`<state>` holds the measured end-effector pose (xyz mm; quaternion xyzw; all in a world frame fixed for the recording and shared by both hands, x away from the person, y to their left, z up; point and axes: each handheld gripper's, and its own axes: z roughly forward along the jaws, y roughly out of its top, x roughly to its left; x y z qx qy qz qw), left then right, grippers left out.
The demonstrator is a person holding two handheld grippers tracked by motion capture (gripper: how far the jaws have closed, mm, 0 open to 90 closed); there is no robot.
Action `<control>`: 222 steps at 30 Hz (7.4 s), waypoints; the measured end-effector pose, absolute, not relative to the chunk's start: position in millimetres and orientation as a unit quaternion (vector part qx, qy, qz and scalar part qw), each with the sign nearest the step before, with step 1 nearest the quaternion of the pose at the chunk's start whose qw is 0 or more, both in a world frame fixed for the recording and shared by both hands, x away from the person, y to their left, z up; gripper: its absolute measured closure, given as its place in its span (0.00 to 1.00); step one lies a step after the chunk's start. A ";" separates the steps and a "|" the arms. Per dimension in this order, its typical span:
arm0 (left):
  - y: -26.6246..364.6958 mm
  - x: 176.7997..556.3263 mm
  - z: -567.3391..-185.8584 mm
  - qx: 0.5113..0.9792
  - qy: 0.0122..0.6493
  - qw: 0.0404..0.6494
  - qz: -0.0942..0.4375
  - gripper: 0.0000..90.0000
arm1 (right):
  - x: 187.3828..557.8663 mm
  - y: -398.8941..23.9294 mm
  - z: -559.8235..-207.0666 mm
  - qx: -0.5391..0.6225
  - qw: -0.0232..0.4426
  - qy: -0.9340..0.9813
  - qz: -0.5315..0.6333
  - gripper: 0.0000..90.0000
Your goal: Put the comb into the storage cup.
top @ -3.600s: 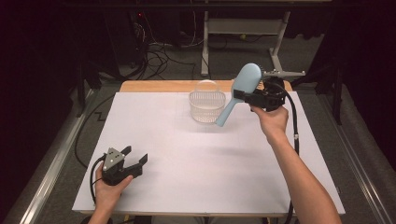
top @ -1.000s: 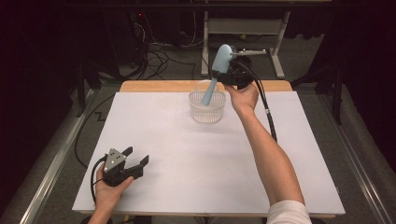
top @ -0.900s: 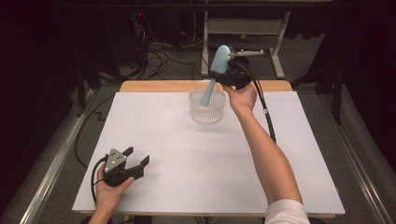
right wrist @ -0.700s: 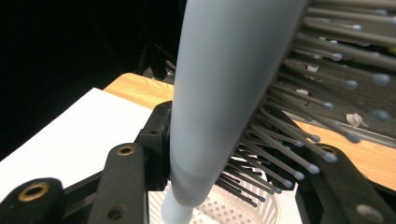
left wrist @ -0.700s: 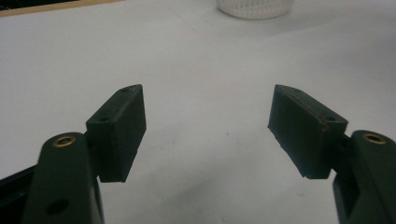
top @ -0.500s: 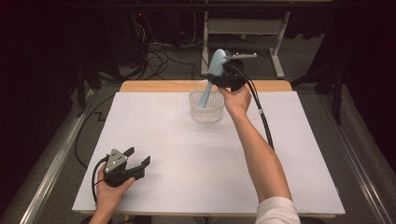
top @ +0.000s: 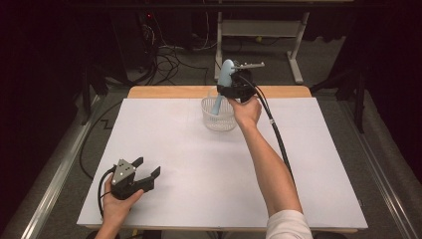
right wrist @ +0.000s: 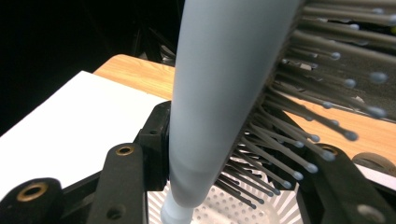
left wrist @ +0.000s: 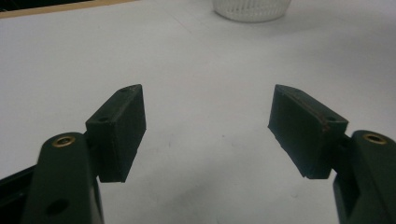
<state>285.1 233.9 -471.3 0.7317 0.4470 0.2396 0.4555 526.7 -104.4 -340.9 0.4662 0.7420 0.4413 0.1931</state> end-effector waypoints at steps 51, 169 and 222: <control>234.5 284.7 -472.8 0.725 0.453 0.457 0.245 0.31 | 527.2 -100.2 -365.0 0.477 0.186 0.747 0.424 0.54; 233.6 287.3 -475.2 0.733 0.451 0.450 0.238 0.31 | 514.2 -162.1 -378.4 0.484 0.151 0.766 0.394 0.29; 235.7 287.2 -475.0 0.727 0.457 0.456 0.234 0.31 | 485.9 -186.1 -373.9 0.464 0.175 0.764 0.413 0.30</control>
